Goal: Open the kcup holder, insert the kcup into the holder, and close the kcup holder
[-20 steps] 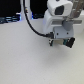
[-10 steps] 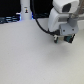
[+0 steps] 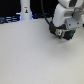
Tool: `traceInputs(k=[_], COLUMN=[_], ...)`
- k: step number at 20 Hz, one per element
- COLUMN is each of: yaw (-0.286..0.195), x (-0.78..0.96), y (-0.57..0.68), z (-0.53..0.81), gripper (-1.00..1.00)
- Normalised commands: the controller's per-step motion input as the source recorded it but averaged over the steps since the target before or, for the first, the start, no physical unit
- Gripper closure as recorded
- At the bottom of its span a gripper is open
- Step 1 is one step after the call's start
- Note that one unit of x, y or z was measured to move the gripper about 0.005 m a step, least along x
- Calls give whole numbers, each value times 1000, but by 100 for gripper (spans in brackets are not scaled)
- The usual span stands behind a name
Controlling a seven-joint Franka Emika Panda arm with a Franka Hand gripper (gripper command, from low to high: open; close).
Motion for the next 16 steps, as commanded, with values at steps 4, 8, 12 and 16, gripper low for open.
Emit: traceInputs(k=[4, 8, 12, 16], yaw=[38, 59, 64, 55], x=[-844, -765, -743, -631], y=[522, 493, 513, 483], z=[0, -15, -4, 79], gripper=[-100, -100, -100, -100])
